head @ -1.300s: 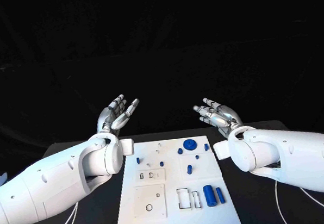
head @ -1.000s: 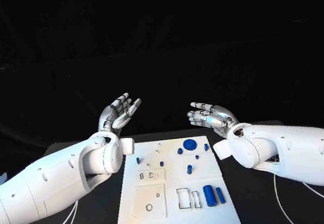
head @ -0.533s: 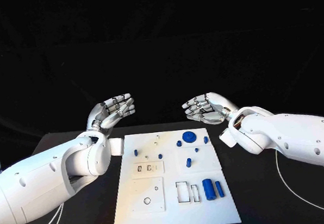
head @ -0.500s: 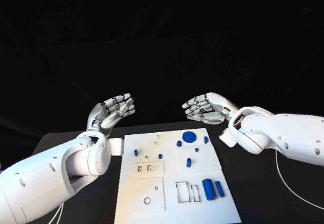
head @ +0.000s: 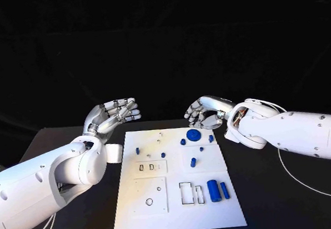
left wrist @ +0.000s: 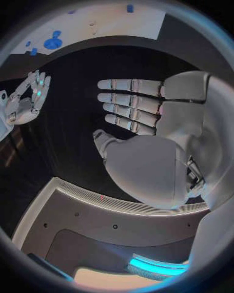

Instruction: Assemble the parts on the task board

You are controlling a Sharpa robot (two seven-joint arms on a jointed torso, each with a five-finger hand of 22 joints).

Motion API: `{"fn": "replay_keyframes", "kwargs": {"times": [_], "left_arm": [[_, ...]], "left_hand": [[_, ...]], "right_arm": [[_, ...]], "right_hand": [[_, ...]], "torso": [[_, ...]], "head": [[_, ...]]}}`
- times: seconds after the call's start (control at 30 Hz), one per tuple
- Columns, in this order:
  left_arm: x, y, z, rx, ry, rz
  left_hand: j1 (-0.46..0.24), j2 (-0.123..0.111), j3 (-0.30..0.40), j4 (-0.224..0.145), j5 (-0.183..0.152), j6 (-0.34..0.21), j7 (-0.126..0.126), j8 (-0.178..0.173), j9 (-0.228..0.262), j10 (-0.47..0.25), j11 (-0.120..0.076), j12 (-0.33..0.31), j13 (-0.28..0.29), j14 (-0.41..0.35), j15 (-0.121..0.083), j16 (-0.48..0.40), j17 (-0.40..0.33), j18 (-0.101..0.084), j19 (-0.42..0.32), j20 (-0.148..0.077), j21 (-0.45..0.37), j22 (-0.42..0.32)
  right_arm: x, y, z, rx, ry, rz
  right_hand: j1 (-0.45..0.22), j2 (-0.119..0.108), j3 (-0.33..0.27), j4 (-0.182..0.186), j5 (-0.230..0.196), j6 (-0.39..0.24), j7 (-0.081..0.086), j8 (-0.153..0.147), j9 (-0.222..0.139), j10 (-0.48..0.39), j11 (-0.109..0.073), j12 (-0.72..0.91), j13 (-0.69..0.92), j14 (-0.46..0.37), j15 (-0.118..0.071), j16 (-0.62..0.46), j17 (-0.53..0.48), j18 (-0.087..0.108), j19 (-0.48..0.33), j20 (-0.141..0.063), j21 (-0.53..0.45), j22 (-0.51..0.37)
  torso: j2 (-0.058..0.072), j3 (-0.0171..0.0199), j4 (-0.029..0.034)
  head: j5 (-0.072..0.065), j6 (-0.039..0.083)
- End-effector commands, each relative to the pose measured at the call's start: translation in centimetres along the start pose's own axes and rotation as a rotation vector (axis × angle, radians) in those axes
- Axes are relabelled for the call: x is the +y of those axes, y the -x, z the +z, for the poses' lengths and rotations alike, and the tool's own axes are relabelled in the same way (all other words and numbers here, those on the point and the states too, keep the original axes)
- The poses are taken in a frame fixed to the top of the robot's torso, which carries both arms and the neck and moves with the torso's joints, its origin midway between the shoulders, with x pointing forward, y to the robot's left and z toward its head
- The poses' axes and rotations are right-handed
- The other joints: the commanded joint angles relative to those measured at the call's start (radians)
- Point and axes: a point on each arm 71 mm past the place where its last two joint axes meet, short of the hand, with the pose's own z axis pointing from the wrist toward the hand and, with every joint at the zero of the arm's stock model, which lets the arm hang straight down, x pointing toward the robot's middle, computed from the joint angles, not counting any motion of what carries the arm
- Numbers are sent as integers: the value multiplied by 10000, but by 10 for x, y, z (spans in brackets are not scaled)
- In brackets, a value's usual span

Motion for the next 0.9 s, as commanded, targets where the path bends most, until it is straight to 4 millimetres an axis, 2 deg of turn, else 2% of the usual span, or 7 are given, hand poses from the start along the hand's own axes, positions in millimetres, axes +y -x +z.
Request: {"fn": "replay_keyframes", "kwargs": {"times": [0.03, 0.2, 0.27, 0.33, 0.5, 0.63, 0.9], "left_arm": [[-5, -7, -3, 490, -52, -184], [-10, -12, -7, 679, -78, -312], [-11, -15, -9, 756, -87, -361], [-12, -16, -10, 813, -95, -397], [-15, -19, -11, 900, -113, -451], [-17, -19, -12, 924, -134, -467], [-18, -20, -12, 961, -133, -488]], "left_hand": [[9, -118, 44, -13, 1, 35, 321, 18, 6, 36, 1, -62, 4, 42, 4, 10, 12, 58, 79, -2, 46, 16], [-5, -132, 57, -16, 0, 26, 321, 5, 1, 28, 4, -93, 0, 38, 5, -2, 18, 57, 114, -14, 77, 27], [-5, -132, 57, -16, 0, 26, 321, 5, 1, 28, 4, -93, 0, 38, 5, -2, 18, 57, 114, -14, 77, 27], [-9, -135, 61, -17, -1, 23, 322, 1, 0, 24, 5, -104, -1, 36, 6, -6, 20, 57, 123, -17, 86, 30], [-11, -136, 62, -17, -1, 23, 323, 0, 0, 22, 6, -107, -2, 36, 6, -7, 21, 56, 126, -19, 89, 31], [-15, -139, 67, -18, -1, 20, 325, -4, -2, 17, 7, -119, -3, 34, 7, -12, 23, 55, 137, -22, 99, 35], [-25, -147, 74, -20, -2, 11, 332, -15, -6, 3, 13, -144, -6, 36, 9, -17, 28, 53, 153, -29, 117, 41]], "right_arm": [[2, -4, 4, 749, -246, -1985], [5, -6, 8, 936, -232, -2574], [6, -7, 10, 1063, -269, -2764], [7, -9, 11, 1180, -303, -2907], [7, -13, 14, 1476, -406, -3185], [6, -16, 15, 1617, -467, -3286], [8, -24, 16, 1803, -406, -3282]], "right_hand": [[-31, -350, -374, 51, 327, 289, -165, -20, 66, 133, -165, -266, 118, 1419, -321, 1453, 1261, 119, 1042, -489, 1218, 696], [-87, -357, -463, 128, 343, 279, -193, -121, 95, -42, -192, -114, 269, 1900, -370, 2961, 2303, 109, 1454, -589, 1940, 1182], [-164, -402, -499, 215, 278, 249, -162, -176, 128, -186, -210, -30, 369, 1981, -384, 4724, 3877, 85, 1613, -560, 2314, 1467], [-179, -417, -520, 268, 191, 194, -198, -216, 148, -288, -183, 23, 432, 1973, -344, 5832, 5004, 109, 1673, -561, 2495, 1620], [-199, -460, -598, 377, 88, 132, -219, -245, 207, -506, -176, 141, 546, 2015, -318, 7301, 6446, 113, 1754, -527, 2780, 1880], [-192, -457, -611, 404, 81, 137, -217, -237, 228, -544, -174, 186, 578, 2032, -313, 7609, 6760, 113, 1761, -517, 2848, 1946], [-161, -427, -585, 460, 100, 203, -213, -197, 283, -523, -179, 322, 656, 2065, -308, 8154, 7307, 62, 1903, -502, 3234, 2428]], "torso": [[215, -104, 54], [374, -185, 120], [425, -214, 136], [483, -235, 159], [601, -280, 189], [671, -299, 199], [732, -275, 242]], "head": [[-39, 16], [-102, 39], [-112, 30], [-124, 65], [-142, 98], [-152, 98], [-160, 90]]}}
